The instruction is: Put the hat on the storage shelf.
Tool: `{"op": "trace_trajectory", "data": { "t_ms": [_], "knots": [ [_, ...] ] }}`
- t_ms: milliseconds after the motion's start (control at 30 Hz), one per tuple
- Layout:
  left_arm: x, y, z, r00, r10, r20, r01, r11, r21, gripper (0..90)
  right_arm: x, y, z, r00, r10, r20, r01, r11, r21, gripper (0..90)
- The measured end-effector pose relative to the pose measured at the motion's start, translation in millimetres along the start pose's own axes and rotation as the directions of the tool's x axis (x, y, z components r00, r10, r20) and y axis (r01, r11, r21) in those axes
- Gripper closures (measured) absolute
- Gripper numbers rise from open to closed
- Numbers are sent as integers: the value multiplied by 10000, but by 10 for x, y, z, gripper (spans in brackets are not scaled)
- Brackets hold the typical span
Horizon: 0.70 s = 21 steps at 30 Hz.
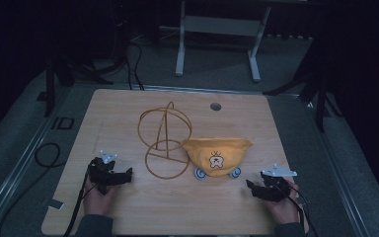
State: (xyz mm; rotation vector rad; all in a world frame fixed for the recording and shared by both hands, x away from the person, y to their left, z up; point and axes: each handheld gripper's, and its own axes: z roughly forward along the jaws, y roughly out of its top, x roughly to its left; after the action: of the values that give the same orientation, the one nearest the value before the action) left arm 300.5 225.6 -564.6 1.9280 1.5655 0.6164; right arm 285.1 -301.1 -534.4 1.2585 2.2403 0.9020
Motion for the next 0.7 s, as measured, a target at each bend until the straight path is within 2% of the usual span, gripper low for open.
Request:
{"op": "trace_trajectory", "data": {
  "t_ms": [133, 300, 400, 567, 700],
  "knots": [
    [0, 1, 2, 10000, 0, 4, 0, 10000, -5, 8, 96, 95, 38, 9988, -325, -365, 326, 9995, 10, 333],
    [0, 2, 2, 10000, 4, 2, -4, 10000, -2, 8, 187, 148, 99, 9967, -578, -567, 579, 9983, 9, 333],
    [0, 2, 2, 10000, 2, 3, -2, 10000, -4, 8, 246, 176, 186, 9954, -780, -554, 792, 9967, 189, 333],
    [1, 3, 3, 10000, 11, 5, -11, 10000, -4, 8, 280, 195, 289, 9952, -839, -512, 857, 9957, 345, 332],
    [0, 3, 3, 10000, 12, 5, -12, 10000, 3, 8, 360, 242, 364, 9914, -1254, -384, 1271, 9909, 441, 331]
  ]
}}
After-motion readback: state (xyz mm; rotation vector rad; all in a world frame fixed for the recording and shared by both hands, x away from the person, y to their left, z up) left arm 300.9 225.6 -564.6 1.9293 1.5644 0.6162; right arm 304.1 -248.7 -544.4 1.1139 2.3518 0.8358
